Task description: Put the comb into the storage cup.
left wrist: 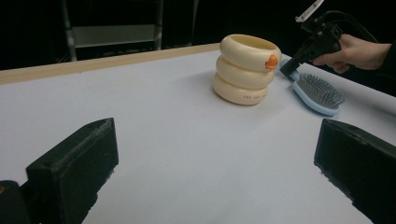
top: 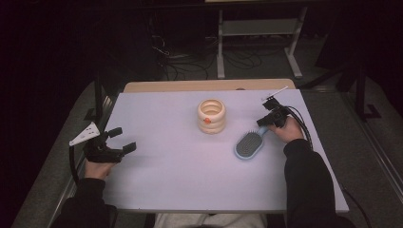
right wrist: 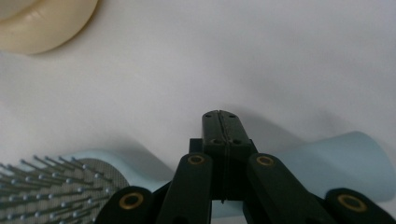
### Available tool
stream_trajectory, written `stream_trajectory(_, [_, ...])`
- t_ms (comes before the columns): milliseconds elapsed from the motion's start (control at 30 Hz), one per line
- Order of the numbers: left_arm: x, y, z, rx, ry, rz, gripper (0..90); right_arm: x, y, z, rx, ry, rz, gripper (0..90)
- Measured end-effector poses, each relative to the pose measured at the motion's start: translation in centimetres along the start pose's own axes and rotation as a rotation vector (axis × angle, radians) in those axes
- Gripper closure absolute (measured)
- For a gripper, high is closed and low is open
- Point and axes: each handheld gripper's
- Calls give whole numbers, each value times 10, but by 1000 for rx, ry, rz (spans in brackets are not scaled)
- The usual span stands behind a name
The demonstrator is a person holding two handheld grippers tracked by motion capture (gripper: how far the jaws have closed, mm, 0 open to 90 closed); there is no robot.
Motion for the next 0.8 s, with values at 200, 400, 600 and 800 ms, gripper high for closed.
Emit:
stream_trajectory(200, [0,0,0,0,-1,-2,0,8,2,4,-7,-8,-4,889])
stream_trajectory(400, [0,1,0,0,-1,-2,0,14,3,7,-13,-13,-9,889])
stream_trajectory(600, [0,1,0,0,-3,-4,0,21,3,14,-21,-15,-3,889])
stream_trajectory(800, [0,1,0,-1,-3,-4,0,30,4,20,-27,-4,-16,889])
Point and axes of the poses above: each handheld gripper's, and its own axes: z roughly backward along the jaws, x roughly out of its underside, y roughly to its right, and after that the axes turned 8 degrees about y, right-handed
